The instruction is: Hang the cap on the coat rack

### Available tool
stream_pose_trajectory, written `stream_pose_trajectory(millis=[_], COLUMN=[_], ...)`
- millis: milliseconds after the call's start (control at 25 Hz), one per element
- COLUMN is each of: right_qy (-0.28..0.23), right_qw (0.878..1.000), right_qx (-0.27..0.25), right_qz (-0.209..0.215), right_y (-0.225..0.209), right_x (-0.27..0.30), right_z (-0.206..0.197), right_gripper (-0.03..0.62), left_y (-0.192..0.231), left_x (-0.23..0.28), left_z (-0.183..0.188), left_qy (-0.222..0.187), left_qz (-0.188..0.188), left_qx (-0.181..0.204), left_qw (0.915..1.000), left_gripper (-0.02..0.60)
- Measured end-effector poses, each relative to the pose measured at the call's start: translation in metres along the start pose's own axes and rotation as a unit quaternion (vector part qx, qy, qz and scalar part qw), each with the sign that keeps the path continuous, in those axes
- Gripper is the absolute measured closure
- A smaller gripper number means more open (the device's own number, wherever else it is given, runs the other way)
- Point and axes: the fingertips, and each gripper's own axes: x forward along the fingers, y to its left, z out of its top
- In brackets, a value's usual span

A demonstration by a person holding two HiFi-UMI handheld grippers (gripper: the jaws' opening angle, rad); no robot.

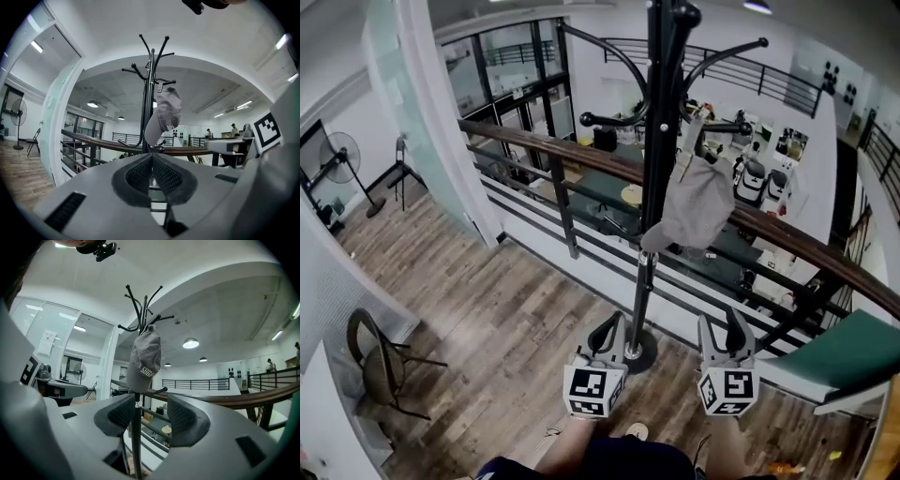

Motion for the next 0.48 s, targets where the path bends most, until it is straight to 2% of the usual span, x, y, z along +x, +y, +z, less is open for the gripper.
stream_pose_trajectory(millis=[320,480], right_qy=[0.056,0.084], right_qw=[0.998,0.996], right_qx=[0.009,0.009], right_qz=[0.018,0.018], right_y=[0.021,0.025], right_x=[-0.021,-0.030], right_z=[-0.065,-0.090], right_gripper=[0.375,0.375], left_y=[-0.003,-0.004], left_x=[-0.026,-0.036], left_z=[-0.044,-0.064], left_qy=[0.017,0.040], left_qz=[0.006,0.009], left_qx=[-0.015,-0.018], left_qw=[0.9997,0.9990], left_gripper=[0.578,0.578])
